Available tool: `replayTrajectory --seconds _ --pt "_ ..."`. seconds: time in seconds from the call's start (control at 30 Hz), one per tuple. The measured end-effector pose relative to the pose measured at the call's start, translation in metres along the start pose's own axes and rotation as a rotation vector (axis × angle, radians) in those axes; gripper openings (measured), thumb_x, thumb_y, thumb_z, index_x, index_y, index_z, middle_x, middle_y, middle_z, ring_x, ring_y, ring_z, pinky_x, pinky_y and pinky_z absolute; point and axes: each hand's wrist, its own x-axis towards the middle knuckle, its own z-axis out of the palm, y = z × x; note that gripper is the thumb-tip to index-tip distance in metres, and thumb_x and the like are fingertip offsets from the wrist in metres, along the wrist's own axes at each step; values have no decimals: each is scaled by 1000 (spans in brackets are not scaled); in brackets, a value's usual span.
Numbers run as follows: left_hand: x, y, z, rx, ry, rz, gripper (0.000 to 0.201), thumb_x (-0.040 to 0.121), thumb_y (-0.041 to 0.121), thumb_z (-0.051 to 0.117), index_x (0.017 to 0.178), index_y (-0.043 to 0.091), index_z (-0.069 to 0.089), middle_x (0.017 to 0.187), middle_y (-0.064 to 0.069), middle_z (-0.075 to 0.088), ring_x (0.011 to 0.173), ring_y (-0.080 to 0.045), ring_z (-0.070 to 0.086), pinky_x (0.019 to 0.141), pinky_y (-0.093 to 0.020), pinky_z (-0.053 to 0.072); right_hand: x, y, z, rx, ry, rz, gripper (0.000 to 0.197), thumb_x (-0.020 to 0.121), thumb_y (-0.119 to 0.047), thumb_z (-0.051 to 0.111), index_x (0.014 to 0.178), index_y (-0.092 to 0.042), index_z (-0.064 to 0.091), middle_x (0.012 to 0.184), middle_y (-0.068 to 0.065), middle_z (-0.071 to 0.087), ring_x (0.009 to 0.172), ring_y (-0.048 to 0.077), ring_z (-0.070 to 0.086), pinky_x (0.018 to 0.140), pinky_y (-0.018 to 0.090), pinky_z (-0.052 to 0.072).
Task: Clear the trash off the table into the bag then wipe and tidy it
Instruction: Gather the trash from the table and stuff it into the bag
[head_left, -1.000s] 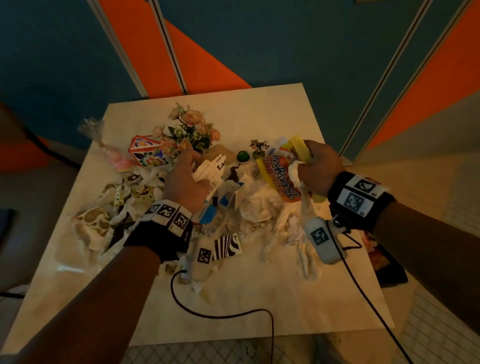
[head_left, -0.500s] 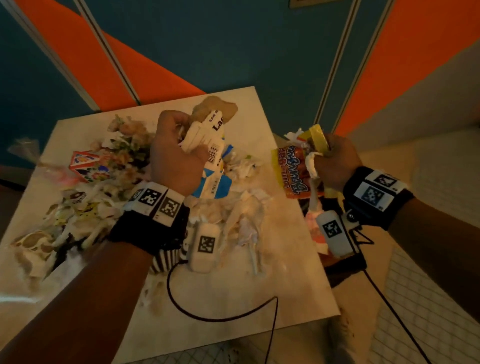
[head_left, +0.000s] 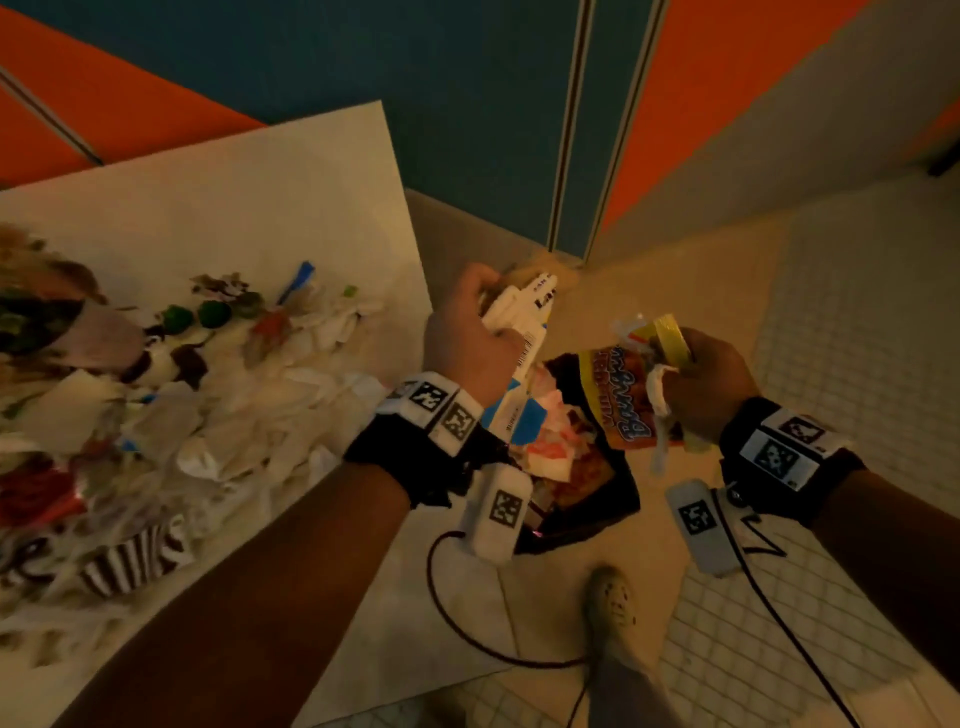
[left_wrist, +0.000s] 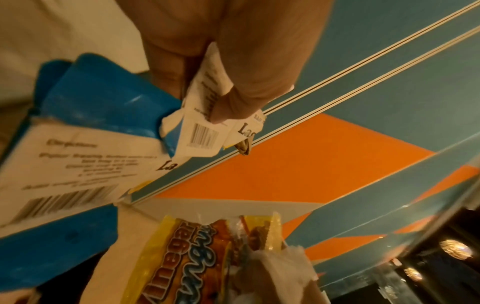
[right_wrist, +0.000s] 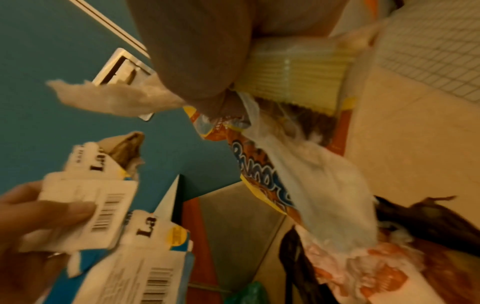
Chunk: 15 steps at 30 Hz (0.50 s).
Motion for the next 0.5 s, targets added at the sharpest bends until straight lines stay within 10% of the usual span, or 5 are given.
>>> replayTrajectory --seconds 0.17,0.33,0.5 --pt "20 -31 84 38 -160 -273 40 82 1 59 114 21 46 90 8 52 81 -17 60 69 -31 56 13 55 -20 -73 -21 96 39 90 2 46 123 -14 58 104 8 59 92 30 55 66 29 48" --pt "26 -92 150 136 -188 -414 40 83 1 54 116 20 44 74 7 46 61 -10 49 49 -27 48 27 98 -20 -103 -81 176 44 88 0 49 128 -16 57 121 16 62 112 38 57 94 53 50" --pt "29 -154 206 295 -274 -452 65 89 9 55 143 27 24 110 -6 59 85 -19 58 77 -38 54 60 126 20 -184 -218 180 45 90 -8 51 134 -18 51 129 13 58 111 32 56 91 38 49"
